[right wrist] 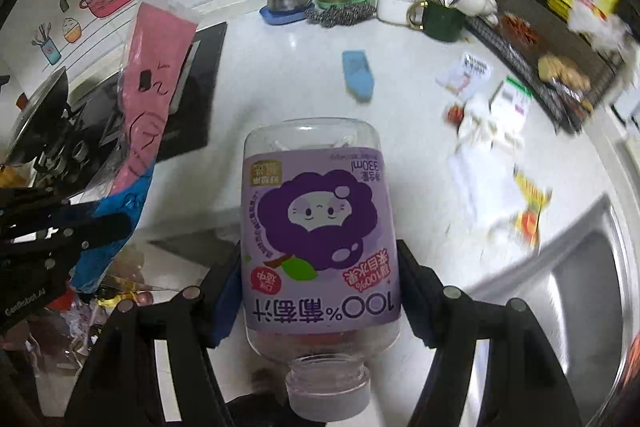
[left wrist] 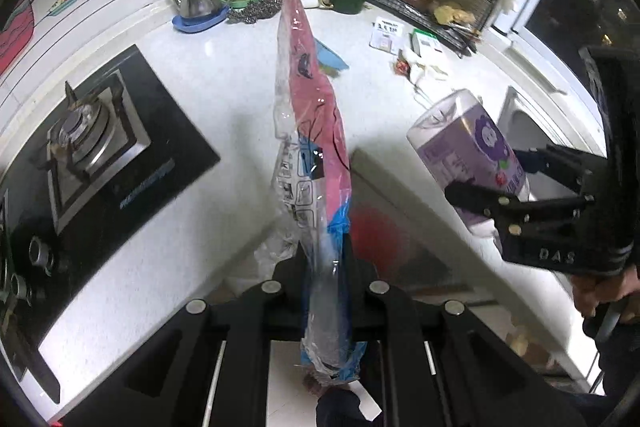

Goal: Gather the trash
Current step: 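Carry the package with the left tool while the right tool carries the bottle to the red bin, then release the package into the red bin while the right tool drops the bottle in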

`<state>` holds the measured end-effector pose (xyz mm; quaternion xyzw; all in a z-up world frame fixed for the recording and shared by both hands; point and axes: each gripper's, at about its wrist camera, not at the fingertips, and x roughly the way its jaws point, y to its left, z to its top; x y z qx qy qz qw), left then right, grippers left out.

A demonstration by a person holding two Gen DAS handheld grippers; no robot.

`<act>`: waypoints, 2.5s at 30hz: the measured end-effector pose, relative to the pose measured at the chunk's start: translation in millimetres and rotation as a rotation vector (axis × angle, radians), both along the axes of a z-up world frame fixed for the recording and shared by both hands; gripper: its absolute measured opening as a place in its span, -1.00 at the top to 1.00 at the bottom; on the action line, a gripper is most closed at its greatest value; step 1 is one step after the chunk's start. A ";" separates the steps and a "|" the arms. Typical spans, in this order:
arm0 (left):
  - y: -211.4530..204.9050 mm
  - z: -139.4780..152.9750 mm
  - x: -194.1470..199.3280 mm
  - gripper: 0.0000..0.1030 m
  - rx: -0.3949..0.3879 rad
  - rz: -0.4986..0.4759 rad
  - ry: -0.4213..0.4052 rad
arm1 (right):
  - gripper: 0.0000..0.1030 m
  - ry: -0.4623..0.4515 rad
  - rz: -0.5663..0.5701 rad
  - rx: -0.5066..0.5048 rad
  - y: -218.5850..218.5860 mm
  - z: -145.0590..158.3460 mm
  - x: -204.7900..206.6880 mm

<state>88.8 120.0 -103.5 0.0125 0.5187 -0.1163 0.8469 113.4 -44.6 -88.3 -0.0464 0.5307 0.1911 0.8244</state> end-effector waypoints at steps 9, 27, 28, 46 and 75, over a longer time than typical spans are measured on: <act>3.2 -21.8 -57.5 0.79 -0.002 -0.078 0.046 | -0.29 0.028 -0.075 0.013 15.5 -11.2 -64.3; 1.6 -224.0 -64.9 0.79 -0.034 -0.046 0.247 | -0.29 0.150 -0.056 -0.020 26.8 -183.8 -80.9; 2.6 -243.8 -62.2 0.79 -0.035 -0.043 0.254 | -0.29 0.154 -0.056 -0.022 27.5 -199.4 -80.5; -24.8 -526.9 -5.0 0.79 -0.031 -0.158 0.314 | -0.29 0.137 -0.134 -0.081 11.3 -461.6 -36.6; 26.7 -549.3 -1.4 -0.88 -0.045 0.005 0.254 | -0.29 0.221 -0.058 -0.064 30.8 -514.0 -41.6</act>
